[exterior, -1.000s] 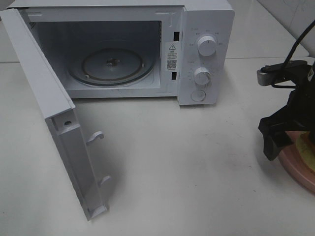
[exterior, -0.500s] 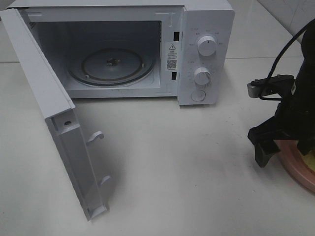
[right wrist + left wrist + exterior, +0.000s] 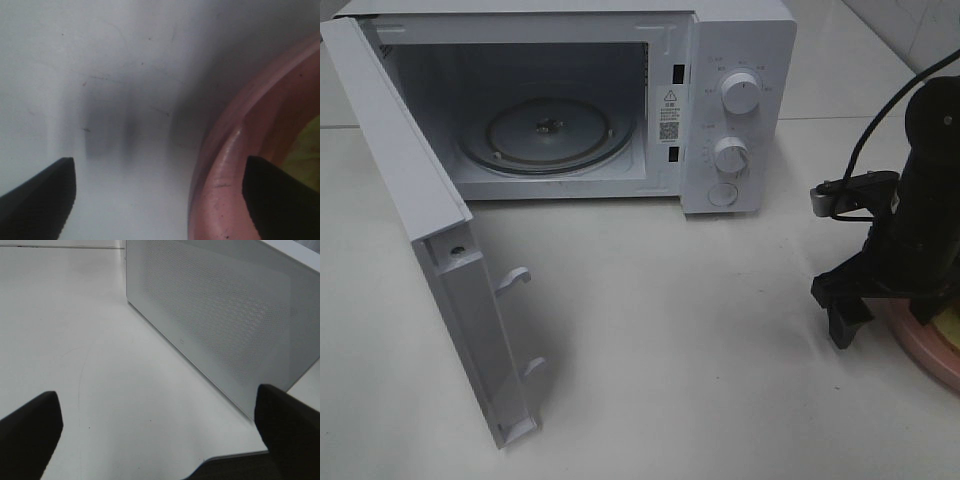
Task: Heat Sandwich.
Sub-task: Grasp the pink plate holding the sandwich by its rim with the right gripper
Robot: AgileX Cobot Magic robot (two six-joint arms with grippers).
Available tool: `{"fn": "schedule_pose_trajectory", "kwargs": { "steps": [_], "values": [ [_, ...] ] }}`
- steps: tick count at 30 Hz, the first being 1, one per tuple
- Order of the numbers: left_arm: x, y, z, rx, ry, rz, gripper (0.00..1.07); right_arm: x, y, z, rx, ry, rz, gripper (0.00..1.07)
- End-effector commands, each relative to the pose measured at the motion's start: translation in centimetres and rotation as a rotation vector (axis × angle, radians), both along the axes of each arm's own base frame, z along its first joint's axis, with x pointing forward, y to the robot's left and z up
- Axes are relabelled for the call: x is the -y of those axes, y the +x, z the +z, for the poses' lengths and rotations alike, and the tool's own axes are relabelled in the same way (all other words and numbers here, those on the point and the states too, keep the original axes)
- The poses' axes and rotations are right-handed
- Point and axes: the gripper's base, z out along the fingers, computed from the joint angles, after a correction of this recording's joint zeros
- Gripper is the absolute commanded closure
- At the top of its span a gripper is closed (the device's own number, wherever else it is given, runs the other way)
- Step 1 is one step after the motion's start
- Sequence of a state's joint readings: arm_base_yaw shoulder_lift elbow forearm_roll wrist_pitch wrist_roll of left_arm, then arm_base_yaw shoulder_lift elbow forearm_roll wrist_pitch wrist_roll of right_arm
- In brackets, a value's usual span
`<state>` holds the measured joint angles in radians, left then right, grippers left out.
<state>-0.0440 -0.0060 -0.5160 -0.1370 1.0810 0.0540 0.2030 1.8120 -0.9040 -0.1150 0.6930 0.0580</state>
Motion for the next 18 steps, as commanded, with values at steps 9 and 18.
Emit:
{"fn": "schedule_pose_trajectory", "kwargs": {
  "steps": [9, 18],
  "values": [
    [0.0, -0.2, 0.0, 0.026, -0.009, 0.001, 0.08, 0.4, -0.9, -1.7, -0.029, -0.013, -0.005, 0.23],
    [0.0, -0.2, 0.0, 0.026, -0.009, 0.001, 0.08, 0.5, -1.0, -1.7, -0.038, -0.027, 0.006, 0.39]
  ]
}}
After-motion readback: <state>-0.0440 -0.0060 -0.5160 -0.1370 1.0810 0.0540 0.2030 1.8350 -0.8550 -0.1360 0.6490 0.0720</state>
